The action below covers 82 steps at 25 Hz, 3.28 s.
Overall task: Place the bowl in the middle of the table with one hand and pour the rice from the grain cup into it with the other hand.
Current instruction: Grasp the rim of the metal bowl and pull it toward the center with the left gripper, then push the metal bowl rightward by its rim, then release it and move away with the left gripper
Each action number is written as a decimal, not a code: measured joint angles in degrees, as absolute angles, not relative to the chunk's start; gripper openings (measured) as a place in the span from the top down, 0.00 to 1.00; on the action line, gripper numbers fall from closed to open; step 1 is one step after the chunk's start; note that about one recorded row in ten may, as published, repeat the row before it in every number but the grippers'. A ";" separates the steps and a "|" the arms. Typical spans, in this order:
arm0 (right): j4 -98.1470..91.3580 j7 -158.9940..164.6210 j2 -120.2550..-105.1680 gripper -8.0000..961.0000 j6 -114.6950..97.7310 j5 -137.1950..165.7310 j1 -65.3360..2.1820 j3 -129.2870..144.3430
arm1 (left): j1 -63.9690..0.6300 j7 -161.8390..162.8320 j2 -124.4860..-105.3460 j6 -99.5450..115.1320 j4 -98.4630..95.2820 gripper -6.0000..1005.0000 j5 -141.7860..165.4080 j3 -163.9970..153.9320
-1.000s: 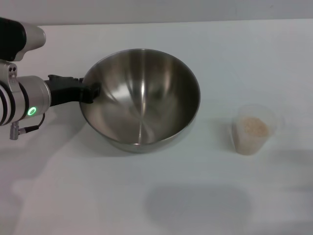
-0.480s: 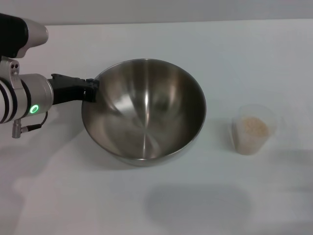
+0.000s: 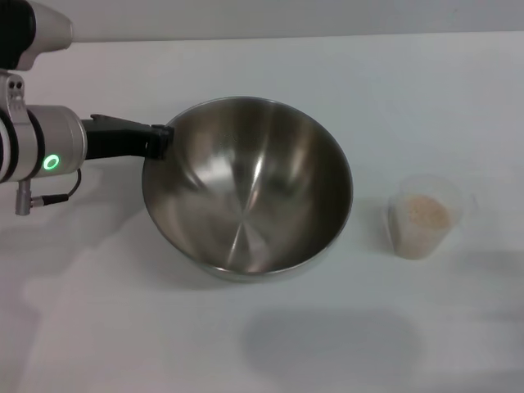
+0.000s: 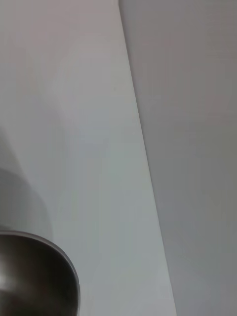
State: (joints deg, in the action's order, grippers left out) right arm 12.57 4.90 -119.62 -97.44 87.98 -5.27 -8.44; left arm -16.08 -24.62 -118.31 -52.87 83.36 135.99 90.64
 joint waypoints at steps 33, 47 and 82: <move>12.55 4.43 -119.53 0.20 -97.44 87.97 -5.47 -8.34 | -24.69 -29.82 -118.07 -76.30 80.79 0.95 124.64 104.36; 12.63 4.39 -119.56 0.20 -97.37 88.07 -5.80 -8.22 | -24.87 -35.31 -118.35 -75.46 75.91 0.93 119.35 105.69; 12.66 4.39 -119.53 0.19 -97.91 88.06 -5.90 -7.73 | -23.92 -37.68 -118.39 -69.43 69.98 0.90 121.81 104.07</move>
State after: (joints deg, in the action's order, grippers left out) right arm 12.66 4.39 -119.53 -97.91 88.06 -5.90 -7.73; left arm -23.92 -37.68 -118.39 -69.43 69.98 121.81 104.07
